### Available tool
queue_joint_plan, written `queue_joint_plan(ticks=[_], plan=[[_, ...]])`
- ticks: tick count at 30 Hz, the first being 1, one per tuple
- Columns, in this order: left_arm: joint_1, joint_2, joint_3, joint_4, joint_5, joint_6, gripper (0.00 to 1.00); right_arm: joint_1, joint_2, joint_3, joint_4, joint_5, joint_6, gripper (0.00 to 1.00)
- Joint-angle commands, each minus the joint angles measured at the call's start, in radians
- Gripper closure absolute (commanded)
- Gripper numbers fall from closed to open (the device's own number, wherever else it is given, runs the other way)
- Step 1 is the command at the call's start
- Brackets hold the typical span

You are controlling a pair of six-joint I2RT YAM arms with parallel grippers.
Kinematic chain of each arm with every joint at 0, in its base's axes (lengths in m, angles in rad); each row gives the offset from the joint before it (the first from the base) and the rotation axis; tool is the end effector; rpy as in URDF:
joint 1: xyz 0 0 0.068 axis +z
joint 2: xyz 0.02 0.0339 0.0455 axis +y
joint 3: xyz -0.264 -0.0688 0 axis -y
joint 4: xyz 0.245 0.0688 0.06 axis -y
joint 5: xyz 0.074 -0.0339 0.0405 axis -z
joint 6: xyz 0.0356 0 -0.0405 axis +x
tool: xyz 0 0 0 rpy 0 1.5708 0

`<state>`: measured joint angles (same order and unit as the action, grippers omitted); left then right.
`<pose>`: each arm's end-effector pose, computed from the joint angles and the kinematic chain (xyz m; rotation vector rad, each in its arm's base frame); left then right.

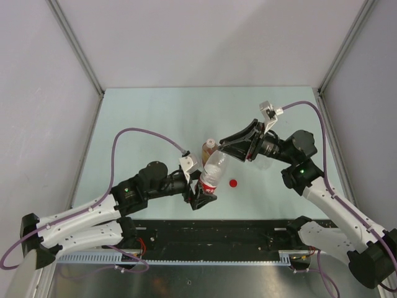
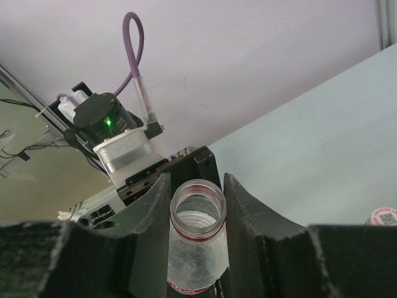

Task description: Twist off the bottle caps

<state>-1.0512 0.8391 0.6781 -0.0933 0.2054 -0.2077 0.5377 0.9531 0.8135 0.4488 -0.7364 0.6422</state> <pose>0.0932 -0.1776 0.3025 0.9404 1.7162 -1.0506 0.1713 0.1300 0.3846 -0.6303 1.3609 1.4353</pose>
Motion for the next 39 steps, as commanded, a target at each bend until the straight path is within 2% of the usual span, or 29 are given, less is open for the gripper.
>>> queue_joint_plan(ticks=[1, 8, 17, 21, 32, 39], plan=[[0.005, -0.009, 0.052, 0.016, -0.004, 0.0, 0.01, 0.009, -0.025, 0.038, -0.022, -0.016, -0.05, 1.0], [0.005, -0.032, 0.045, 0.005, -0.034, 0.008, 0.01, 0.017, -0.045, 0.038, -0.169, 0.037, -0.143, 1.0], [0.005, -0.065, 0.035, -0.007, -0.065, 0.024, 0.0, 0.019, -0.111, 0.038, -0.479, 0.33, -0.279, 1.0], [0.005, -0.067, 0.038, -0.007, -0.066, 0.023, 0.01, 0.02, -0.133, 0.038, -0.56, 0.435, -0.325, 1.0], [0.005, -0.072, 0.037, -0.015, -0.073, 0.018, 0.0, 0.03, -0.211, 0.038, -0.577, 0.767, -0.42, 1.0], [0.005, -0.063, 0.037, -0.018, -0.084, 0.026, 0.01, 0.029, -0.23, 0.038, -0.55, 0.806, -0.571, 1.0]])
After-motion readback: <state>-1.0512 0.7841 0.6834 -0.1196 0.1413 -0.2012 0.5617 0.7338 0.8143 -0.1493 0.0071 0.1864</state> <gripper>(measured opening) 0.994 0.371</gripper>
